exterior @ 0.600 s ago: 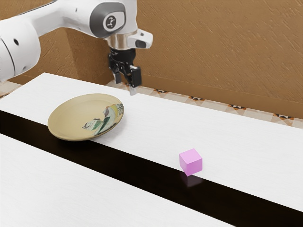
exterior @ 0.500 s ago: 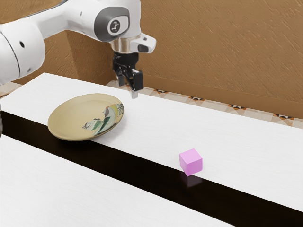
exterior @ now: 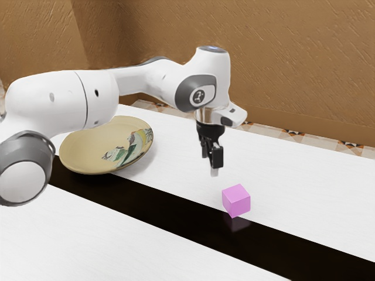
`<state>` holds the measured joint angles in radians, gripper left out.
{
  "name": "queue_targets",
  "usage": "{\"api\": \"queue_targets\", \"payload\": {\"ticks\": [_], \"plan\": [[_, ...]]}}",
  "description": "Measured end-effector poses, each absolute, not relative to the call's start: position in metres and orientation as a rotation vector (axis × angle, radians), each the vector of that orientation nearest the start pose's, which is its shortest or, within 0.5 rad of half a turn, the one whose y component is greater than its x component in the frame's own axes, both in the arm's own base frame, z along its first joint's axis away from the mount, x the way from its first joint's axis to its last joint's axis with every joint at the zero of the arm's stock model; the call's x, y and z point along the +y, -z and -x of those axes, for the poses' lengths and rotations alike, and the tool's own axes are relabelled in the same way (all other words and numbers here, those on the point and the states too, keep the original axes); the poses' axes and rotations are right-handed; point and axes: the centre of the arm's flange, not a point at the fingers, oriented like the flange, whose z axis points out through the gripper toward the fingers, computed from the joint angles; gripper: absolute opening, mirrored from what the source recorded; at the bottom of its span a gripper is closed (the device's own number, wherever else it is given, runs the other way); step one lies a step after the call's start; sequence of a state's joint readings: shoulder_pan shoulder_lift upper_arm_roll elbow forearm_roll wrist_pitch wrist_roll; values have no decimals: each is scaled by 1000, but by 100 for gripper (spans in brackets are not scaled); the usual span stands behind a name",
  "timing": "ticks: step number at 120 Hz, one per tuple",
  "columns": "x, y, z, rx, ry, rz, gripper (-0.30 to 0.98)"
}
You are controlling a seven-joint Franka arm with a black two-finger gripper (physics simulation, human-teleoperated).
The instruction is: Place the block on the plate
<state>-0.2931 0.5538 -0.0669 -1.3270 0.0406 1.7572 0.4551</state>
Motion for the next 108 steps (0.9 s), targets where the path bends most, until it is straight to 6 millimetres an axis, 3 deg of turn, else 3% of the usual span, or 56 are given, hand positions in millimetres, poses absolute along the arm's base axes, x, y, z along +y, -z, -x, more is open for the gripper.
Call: {"api": "queue_targets", "payload": {"ticks": [15, 39, 108], "plan": [[-260, -365, -663, 1326, -205, 2909, 69], [-287, -327, -667, 1410, -139, 2938, 69], [-276, -271, -690, 1419, -42, 2942, 69]]}}
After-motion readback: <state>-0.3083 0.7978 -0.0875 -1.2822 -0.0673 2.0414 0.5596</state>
